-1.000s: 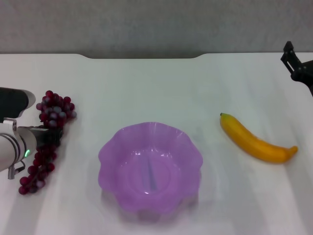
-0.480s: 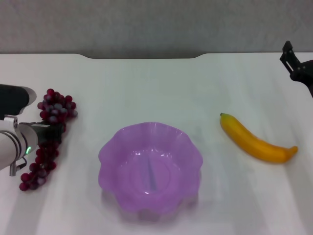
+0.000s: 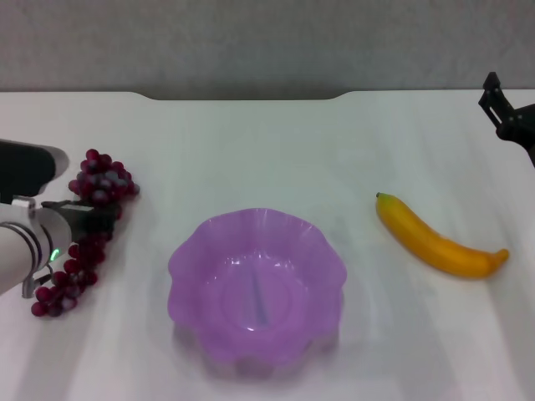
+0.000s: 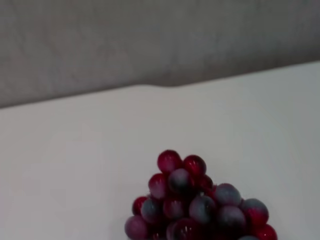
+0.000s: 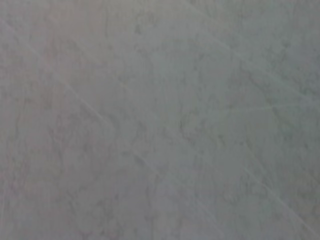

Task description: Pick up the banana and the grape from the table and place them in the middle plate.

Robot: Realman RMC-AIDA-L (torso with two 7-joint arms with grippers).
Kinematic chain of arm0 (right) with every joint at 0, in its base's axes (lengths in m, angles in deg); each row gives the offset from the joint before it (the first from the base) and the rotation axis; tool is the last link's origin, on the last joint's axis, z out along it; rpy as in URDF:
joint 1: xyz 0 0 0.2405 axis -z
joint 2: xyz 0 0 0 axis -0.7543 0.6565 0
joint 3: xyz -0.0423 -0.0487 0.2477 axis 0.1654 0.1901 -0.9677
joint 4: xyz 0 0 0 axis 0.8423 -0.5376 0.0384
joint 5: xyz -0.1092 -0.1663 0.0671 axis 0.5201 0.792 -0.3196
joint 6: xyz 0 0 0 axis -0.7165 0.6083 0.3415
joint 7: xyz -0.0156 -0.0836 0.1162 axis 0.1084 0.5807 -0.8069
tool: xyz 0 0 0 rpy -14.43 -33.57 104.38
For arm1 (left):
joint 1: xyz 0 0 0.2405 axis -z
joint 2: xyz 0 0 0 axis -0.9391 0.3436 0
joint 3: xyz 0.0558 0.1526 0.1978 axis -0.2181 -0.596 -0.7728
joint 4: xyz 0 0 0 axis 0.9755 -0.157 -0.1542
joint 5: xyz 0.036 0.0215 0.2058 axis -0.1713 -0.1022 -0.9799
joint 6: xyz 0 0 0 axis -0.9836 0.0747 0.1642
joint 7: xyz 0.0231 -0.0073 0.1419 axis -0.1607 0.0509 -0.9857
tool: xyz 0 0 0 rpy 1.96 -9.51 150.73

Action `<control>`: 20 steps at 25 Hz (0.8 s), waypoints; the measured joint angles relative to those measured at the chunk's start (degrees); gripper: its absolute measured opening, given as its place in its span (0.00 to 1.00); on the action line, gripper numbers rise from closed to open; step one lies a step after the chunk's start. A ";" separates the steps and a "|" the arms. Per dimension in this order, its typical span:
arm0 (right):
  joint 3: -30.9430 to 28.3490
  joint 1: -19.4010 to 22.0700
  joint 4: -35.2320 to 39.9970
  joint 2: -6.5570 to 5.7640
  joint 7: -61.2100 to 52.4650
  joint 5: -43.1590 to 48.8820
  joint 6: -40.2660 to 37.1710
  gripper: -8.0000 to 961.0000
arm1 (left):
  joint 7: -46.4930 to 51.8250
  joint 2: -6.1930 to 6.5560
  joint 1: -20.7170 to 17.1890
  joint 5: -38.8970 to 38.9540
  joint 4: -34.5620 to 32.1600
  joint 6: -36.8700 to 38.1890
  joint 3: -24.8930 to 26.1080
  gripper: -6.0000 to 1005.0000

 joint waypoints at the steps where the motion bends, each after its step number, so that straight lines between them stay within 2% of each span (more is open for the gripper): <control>1: 0.00 0.00 0.01 0.00 0.00 0.00 0.00 0.89 | 0.17 -0.01 -0.46 0.01 -0.40 0.47 0.12 0.36; 9: 0.00 0.00 -0.12 -0.01 0.00 0.00 0.02 0.89 | 0.60 0.15 -1.68 -0.03 -3.37 0.95 -0.22 0.35; 20: 0.00 0.25 -0.18 0.00 0.00 0.00 0.01 0.88 | 0.50 0.40 -8.51 -0.13 -15.79 1.45 -2.54 0.34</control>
